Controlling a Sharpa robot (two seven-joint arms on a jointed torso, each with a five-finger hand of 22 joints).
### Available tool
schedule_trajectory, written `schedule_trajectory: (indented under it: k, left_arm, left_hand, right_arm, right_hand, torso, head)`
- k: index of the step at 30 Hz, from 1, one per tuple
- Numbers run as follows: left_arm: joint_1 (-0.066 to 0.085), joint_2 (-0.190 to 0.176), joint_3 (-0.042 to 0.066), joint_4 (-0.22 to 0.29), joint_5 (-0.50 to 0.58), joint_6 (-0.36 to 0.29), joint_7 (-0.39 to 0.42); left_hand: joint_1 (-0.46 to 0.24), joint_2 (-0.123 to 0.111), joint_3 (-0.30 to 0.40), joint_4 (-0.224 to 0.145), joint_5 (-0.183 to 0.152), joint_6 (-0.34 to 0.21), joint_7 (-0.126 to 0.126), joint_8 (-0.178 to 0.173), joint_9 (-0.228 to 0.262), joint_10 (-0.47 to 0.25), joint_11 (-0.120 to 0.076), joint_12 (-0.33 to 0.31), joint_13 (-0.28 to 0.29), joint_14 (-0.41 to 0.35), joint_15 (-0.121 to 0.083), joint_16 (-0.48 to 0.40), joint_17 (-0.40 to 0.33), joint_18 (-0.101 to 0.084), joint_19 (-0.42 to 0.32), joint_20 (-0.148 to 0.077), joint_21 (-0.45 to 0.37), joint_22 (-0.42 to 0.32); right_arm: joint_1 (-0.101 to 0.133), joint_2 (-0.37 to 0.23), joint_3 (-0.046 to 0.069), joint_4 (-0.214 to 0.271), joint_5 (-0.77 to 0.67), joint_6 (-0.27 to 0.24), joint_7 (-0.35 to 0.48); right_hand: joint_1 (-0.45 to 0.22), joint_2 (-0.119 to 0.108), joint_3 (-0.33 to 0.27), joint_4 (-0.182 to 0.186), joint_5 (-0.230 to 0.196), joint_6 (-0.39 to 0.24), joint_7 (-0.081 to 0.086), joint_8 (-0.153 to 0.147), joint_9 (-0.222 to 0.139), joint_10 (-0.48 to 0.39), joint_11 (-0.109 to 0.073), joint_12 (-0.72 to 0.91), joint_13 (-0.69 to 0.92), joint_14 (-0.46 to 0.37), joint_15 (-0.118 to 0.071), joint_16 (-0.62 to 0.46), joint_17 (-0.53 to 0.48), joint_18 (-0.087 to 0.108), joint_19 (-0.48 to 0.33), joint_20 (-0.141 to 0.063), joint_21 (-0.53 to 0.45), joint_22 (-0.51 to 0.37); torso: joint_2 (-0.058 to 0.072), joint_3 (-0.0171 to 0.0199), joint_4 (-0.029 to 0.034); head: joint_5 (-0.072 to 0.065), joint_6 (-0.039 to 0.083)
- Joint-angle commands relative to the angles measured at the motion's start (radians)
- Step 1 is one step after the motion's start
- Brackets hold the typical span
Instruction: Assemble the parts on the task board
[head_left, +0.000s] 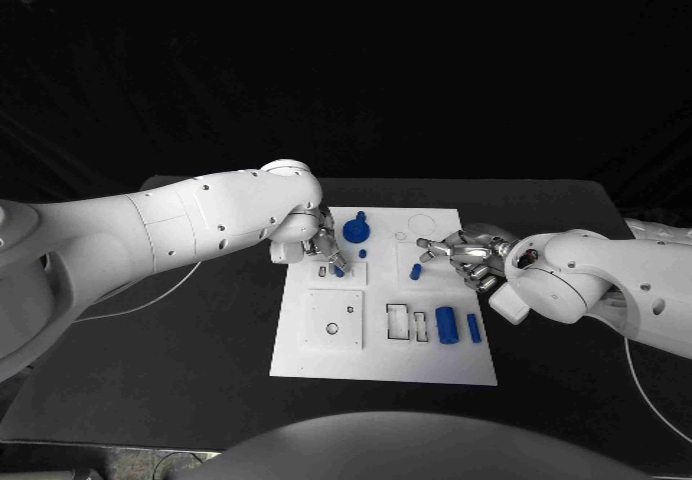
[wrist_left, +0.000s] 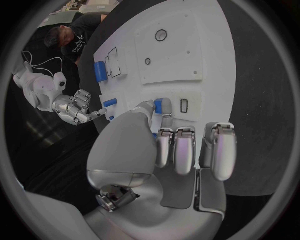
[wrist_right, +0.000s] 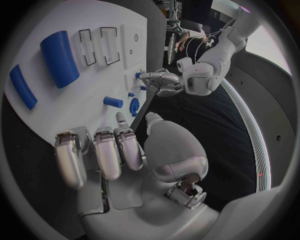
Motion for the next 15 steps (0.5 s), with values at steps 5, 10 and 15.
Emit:
schedule_trajectory:
  k: [5, 10, 15]
  left_arm:
    - [0.0, -0.001, 0.0, 0.0, -0.008, 0.005, -0.128]
    - [0.0, -0.001, 0.0, -0.003, -0.009, 0.006, -0.124]
    - [0.0, 0.0, 0.0, -0.006, -0.009, 0.005, -0.124]
  left_hand:
    - [0.007, 0.0, 0.006, 0.001, 0.005, 0.002, -0.009, 0.005, 0.001, 0.104, -0.007, 0.002, 0.263, 0.104, -0.003, 0.003, 0.263, -0.007, 0.105, 0.001, 0.002, 0.263]
    - [0.008, 0.0, 0.007, 0.002, 0.007, 0.002, -0.009, 0.005, 0.002, 0.104, -0.007, 0.002, 0.263, 0.104, -0.003, 0.003, 0.263, -0.007, 0.105, 0.001, 0.002, 0.263]
    - [0.008, 0.0, 0.008, 0.003, 0.008, 0.002, -0.008, 0.005, 0.002, 0.104, -0.007, 0.002, 0.263, 0.104, -0.004, 0.003, 0.263, -0.007, 0.105, 0.001, 0.002, 0.263]
  right_arm:
    - [-0.001, 0.0, 0.0, 0.0, -0.004, 0.011, 0.002]
    - [-0.001, 0.0, 0.0, 0.001, -0.004, 0.012, 0.0]
    - [-0.001, -0.001, 0.0, 0.001, -0.004, 0.013, -0.001]
  right_hand:
    - [0.01, 0.0, -0.004, 0.001, 0.004, -0.009, 0.033, 0.005, 0.001, 0.105, 0.006, 0.003, 0.263, 0.104, 0.005, 0.004, 0.263, -0.014, 0.105, 0.005, 0.004, 0.263]
    - [0.011, 0.001, -0.004, 0.0, 0.004, -0.009, 0.033, 0.006, 0.001, 0.105, 0.006, 0.003, 0.263, 0.104, 0.005, 0.004, 0.263, -0.014, 0.105, 0.005, 0.004, 0.263]
    - [0.011, 0.001, -0.004, 0.0, 0.004, -0.009, 0.033, 0.006, 0.001, 0.105, 0.006, 0.003, 0.263, 0.104, 0.005, 0.004, 0.263, -0.014, 0.105, 0.005, 0.004, 0.263]
  torso:
    - [0.0, 0.0001, 0.0]
    - [0.0, 0.0, -0.0005]
    - [0.0, 0.0, -0.0002]
  head:
    - [-0.001, 0.0]
    - [0.0, 0.0]
    - [0.0, 0.0]
